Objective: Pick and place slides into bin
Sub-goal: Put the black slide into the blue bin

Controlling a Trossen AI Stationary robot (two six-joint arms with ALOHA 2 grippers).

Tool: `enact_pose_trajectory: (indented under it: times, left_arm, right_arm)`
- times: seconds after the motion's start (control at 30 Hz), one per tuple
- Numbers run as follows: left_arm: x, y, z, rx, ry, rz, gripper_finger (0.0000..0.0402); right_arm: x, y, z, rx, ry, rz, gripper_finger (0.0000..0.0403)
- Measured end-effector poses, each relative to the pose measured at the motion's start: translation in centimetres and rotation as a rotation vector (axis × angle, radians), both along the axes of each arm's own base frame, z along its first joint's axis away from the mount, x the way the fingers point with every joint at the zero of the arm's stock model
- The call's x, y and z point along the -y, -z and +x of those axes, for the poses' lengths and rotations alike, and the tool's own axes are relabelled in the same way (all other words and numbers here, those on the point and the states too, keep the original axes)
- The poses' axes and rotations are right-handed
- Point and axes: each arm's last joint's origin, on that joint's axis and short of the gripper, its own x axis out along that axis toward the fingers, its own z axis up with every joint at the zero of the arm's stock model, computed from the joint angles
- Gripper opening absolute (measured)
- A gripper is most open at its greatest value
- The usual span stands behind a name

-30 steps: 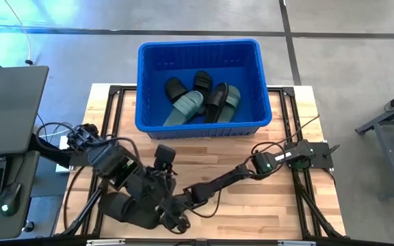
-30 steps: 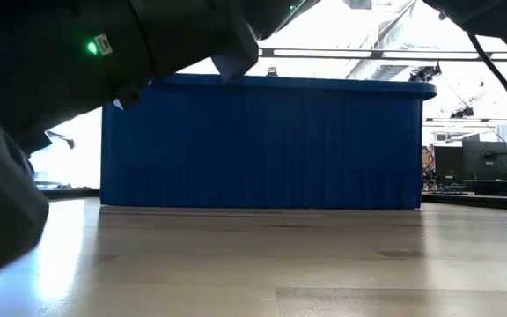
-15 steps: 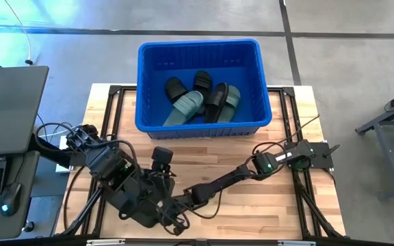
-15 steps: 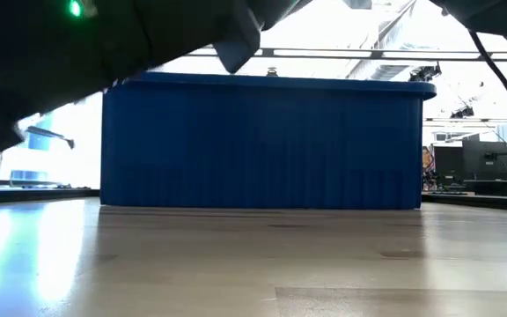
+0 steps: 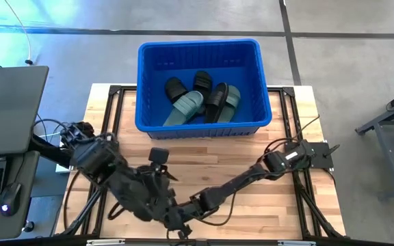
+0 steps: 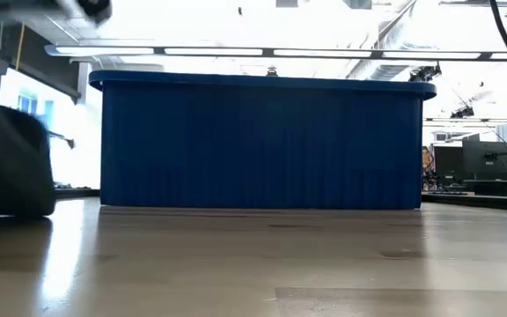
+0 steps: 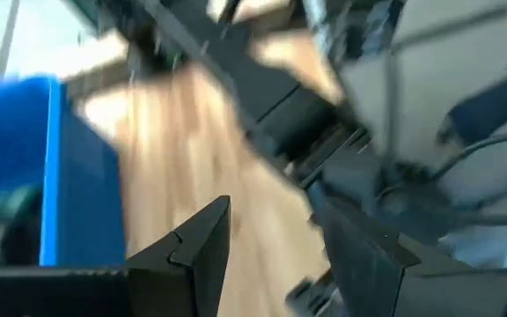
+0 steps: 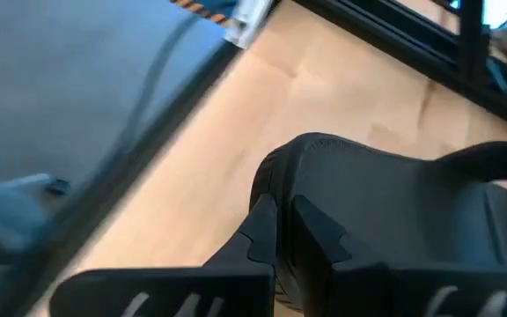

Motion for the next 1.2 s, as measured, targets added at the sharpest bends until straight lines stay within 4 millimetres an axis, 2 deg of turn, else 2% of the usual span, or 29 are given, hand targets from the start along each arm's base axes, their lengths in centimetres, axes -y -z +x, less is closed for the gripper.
enact_pose_trajectory:
  times: [0.2, 0.33, 0.57, 0.73, 0.83, 0.93, 1.07, 1.2]
  left_arm:
    - [0.5, -3.5, -1.4, 0.244, 0.128, -0.036, 0.0168]
    - [0.2, -4.8, -2.3, 0.315, 0.168, -0.023, 0.0168]
    - [-0.1, -4.6, -2.7, 0.284, 0.170, 0.002, 0.0168]
    - [-0.1, -4.3, -2.6, 0.259, 0.166, 0.023, 0.0168]
    - [-0.1, -4.5, -2.5, 0.290, 0.165, 0.047, 0.0168]
    - [0.1, -4.8, -2.5, 0.323, 0.182, 0.103, 0.0168]
    - [0.1, -5.1, -2.4, 0.349, 0.182, 0.120, 0.0168]
    - [-0.2, -5.0, -2.0, 0.345, 0.168, 0.125, 0.0168]
  right_arm:
    - [-0.8, -5.4, -3.2, -0.094, -0.060, 0.111, 0.0000]
    - [-1.4, -9.5, -6.1, -0.105, -0.079, 0.121, 0.0000]
    - [-2.8, -17.6, -13.8, 0.087, 0.099, -0.063, 0.0000]
    - [-3.0, -21.8, -19.0, 0.270, 0.273, -0.228, 0.0000]
    - [-2.7, -22.4, -21.1, 0.328, 0.383, -0.403, 0.0000]
    - [-2.0, -21.9, -21.8, 0.332, 0.454, -0.581, 0.0000]
    - [0.7, -21.0, -20.9, 0.241, 0.509, -0.646, 0.0000]
    - [4.5, -20.3, -19.2, 0.131, 0.612, -0.672, 0.0000]
